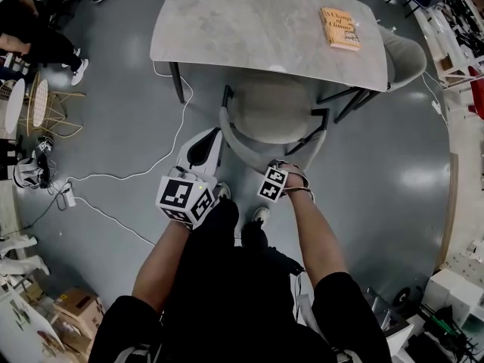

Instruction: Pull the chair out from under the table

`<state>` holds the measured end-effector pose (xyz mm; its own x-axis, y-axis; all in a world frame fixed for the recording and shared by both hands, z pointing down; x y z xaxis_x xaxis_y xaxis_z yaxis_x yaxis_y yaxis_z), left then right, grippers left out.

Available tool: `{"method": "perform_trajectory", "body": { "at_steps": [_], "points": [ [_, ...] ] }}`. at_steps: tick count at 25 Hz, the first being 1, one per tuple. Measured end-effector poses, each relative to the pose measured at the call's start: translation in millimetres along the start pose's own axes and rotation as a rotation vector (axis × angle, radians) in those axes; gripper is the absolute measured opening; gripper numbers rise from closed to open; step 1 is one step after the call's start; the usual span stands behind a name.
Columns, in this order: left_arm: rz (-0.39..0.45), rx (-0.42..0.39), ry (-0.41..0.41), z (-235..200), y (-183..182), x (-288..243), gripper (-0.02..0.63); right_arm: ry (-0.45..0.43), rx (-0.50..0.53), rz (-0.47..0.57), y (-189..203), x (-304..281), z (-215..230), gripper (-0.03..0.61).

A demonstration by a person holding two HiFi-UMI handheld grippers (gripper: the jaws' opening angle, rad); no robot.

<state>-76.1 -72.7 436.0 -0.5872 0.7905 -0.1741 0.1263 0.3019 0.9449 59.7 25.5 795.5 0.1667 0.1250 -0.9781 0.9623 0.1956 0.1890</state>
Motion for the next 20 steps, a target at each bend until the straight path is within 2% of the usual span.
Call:
{"method": "perform_trajectory", "body": {
  "at_steps": [20],
  "points": [
    [0.005, -0.002, -0.006, 21, 11, 27, 0.008, -0.009, -0.006, -0.002, 6, 3, -38, 0.06]
  ]
}}
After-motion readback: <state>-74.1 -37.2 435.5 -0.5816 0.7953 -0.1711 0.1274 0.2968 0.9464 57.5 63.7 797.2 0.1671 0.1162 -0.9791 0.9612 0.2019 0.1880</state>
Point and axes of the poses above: the fingertips, and each gripper's own axes: x backward along the fingers, z to its right, y out of its underside, the point moved 1 cm from there along x, backward along the fingers, and after that the axes turned 1 degree about x, right-handed, at the moved point
